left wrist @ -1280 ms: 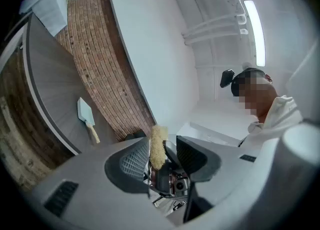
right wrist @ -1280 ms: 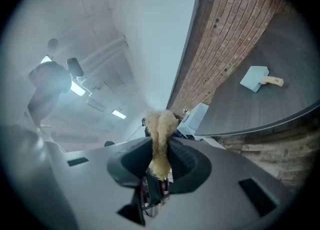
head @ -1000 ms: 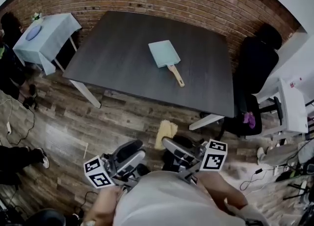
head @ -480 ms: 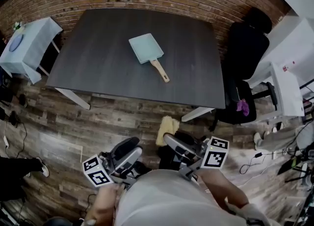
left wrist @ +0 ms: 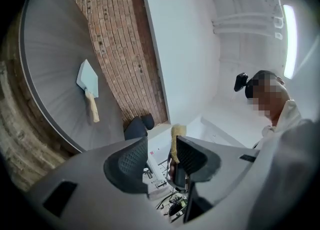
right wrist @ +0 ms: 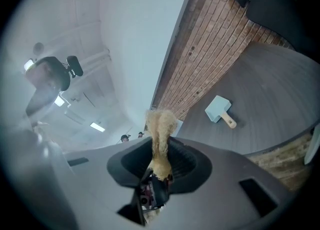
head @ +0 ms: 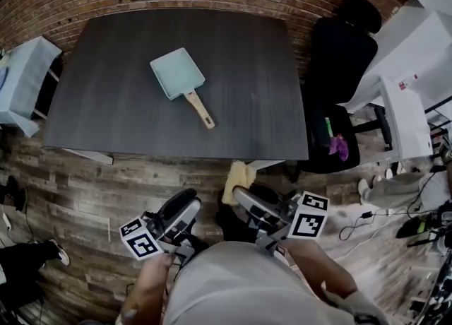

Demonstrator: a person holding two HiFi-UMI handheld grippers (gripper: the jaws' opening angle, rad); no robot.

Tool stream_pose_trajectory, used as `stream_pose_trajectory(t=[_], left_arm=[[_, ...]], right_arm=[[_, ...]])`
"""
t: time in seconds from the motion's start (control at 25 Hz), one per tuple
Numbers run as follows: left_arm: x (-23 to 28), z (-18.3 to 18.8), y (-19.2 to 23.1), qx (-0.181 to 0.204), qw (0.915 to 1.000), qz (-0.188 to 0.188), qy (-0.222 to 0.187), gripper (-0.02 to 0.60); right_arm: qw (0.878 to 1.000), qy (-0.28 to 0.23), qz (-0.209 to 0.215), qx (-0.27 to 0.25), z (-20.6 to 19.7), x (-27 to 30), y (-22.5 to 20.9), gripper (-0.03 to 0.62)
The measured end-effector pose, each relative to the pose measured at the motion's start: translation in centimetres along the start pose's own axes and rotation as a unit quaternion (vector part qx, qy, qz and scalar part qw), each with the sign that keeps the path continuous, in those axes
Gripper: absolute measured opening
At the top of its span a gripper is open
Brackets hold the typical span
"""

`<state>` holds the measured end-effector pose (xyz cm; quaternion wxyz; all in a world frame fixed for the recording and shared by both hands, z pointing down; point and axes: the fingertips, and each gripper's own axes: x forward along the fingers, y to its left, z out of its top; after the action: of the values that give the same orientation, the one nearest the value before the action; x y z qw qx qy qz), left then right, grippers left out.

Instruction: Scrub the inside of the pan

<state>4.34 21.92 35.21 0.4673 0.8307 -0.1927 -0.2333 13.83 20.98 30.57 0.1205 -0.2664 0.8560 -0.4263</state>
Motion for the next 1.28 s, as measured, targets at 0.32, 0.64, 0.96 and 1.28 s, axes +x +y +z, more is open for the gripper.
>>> stream_pose_trajectory(t=[0.32, 0.64, 0.96, 1.28], left_arm=[[7.5, 0.9, 6.1, -0.017, 0.9973, 0.072, 0.004, 0.187], [9.7, 2.2, 13.9, -0.032, 0.9822, 0.184, -0.023, 0.215], [10.4, 2.3, 20.2, -0.059, 0.9698, 0.236, -0.012, 0.244], [14.8, 4.2, 25.6, -0.071, 0.9716, 0.224, 0.028, 0.27]], right_arm=[[1.0, 0.0, 0.002, 0.024, 6.0, -1.1, -6.0, 0.092], [0.999, 0.027, 0.028, 0.034, 9.4, -0.7, -9.1, 0.094], [0.999, 0.028, 0.018, 0.035, 10.4, -0.9, -10.5, 0.092], [0.999, -0.014, -0.033, 0.033, 10.9, -0.9, -10.8, 0.092]])
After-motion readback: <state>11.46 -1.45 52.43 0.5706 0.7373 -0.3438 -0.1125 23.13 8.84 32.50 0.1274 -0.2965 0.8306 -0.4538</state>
